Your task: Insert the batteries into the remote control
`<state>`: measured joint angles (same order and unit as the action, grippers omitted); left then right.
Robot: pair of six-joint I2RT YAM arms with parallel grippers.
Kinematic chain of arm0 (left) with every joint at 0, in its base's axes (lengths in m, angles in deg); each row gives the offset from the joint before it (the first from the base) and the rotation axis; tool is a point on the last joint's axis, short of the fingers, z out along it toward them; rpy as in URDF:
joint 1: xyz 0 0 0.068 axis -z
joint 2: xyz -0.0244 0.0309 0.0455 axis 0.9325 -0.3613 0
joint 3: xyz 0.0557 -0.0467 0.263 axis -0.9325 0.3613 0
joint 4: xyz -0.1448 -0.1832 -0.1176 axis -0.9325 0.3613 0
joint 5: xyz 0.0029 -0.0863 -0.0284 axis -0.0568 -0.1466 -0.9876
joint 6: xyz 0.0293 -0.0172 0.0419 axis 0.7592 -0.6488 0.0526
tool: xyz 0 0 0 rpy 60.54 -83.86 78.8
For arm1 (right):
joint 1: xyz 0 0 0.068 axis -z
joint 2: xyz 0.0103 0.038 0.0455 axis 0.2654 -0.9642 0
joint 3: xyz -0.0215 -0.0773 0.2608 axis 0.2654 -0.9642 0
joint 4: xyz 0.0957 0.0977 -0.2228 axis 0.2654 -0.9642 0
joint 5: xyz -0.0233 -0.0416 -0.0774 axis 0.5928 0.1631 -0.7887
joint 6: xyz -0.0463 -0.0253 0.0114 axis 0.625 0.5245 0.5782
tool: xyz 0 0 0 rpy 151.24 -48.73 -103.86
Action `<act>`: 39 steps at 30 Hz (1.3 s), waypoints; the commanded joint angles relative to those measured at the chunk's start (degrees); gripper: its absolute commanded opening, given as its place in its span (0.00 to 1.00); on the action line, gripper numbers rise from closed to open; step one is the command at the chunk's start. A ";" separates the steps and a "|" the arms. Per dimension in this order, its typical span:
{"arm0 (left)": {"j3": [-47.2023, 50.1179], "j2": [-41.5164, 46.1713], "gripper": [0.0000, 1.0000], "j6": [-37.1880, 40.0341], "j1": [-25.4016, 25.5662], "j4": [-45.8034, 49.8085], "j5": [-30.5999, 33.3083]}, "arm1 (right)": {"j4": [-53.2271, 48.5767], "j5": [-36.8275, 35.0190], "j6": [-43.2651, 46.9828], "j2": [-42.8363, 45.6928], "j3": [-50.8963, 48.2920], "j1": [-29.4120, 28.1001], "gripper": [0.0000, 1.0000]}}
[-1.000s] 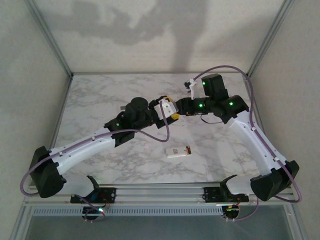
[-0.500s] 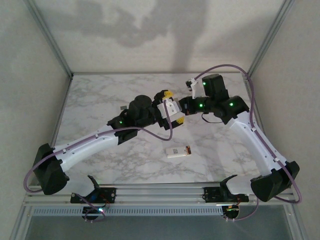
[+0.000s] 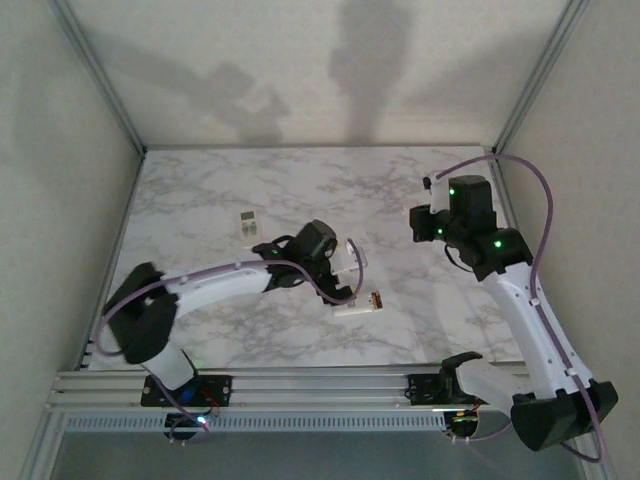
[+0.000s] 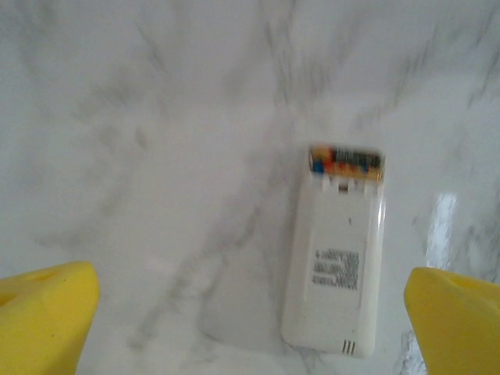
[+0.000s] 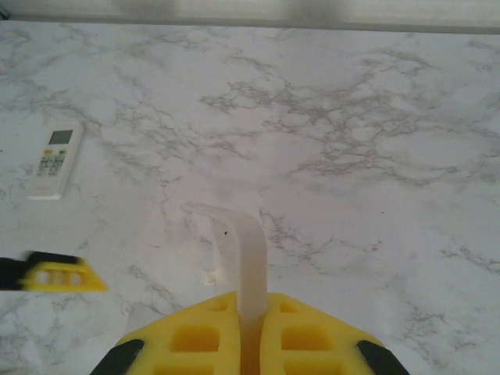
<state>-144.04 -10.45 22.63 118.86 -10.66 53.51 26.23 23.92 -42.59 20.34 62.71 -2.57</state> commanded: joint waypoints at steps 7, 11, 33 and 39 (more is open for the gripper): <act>-7.03 -12.72 0.97 -1.25 2.12 8.57 -0.91 | 1.25 -0.15 -0.23 2.73 -4.21 0.55 0.00; -9.00 -15.86 0.93 0.87 2.91 12.09 -0.29 | 1.33 0.11 -0.30 2.67 -4.40 0.71 0.00; -11.56 -21.09 0.80 6.37 3.22 17.91 -0.80 | 1.21 0.64 -0.32 2.14 -3.93 1.15 0.00; -14.94 -23.41 0.54 11.17 1.17 24.85 -1.43 | 0.76 0.60 -0.05 2.17 -3.12 1.21 0.01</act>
<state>-158.56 -30.58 30.76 121.14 6.08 52.18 26.58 24.18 -42.83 22.15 58.80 -1.74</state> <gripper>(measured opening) 0.546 0.093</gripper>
